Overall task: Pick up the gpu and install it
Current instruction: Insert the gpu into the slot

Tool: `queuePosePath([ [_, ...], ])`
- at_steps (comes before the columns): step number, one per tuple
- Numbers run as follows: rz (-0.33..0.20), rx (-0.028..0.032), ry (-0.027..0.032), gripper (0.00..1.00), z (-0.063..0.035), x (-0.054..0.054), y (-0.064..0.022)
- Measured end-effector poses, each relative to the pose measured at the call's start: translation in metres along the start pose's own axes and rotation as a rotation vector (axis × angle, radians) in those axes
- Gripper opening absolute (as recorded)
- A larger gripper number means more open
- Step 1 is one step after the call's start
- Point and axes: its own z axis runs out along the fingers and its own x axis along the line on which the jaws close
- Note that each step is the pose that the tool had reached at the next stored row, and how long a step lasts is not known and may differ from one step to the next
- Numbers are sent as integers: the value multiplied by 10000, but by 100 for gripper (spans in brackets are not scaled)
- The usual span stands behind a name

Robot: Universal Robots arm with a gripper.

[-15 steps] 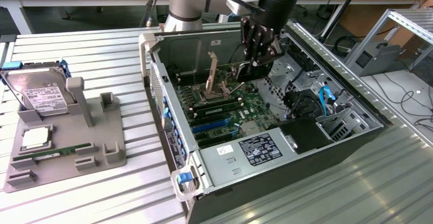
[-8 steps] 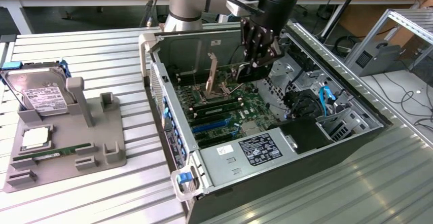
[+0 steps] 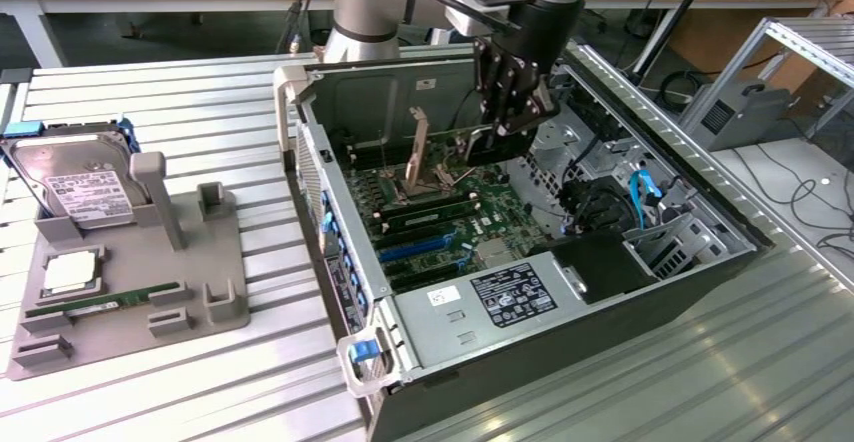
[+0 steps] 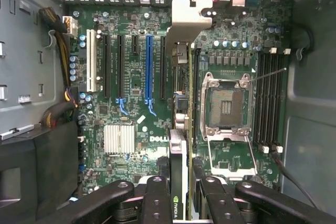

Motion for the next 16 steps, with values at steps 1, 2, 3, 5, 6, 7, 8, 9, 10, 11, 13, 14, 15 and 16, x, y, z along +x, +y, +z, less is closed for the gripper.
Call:
queuePosePath([
  [1,0,0,0,27,4,0,0],
  [2,0,0,-1,27,8,0,0],
  [3,-1,0,-1,27,10,0,0],
  [5,0,0,-1,27,15,0,0],
  [6,0,0,-1,27,18,1,0],
  [7,-1,0,0,27,20,1,0],
  [8,0,0,0,27,25,1,0],
  [9,0,0,0,27,30,1,0],
  [10,0,0,0,27,35,1,0],
  [11,0,0,0,27,41,1,1],
  [13,-1,0,0,27,47,1,1],
  [14,0,0,0,27,49,1,1],
  [15,-1,0,0,27,51,1,1],
  [16,0,0,0,27,54,1,1],
])
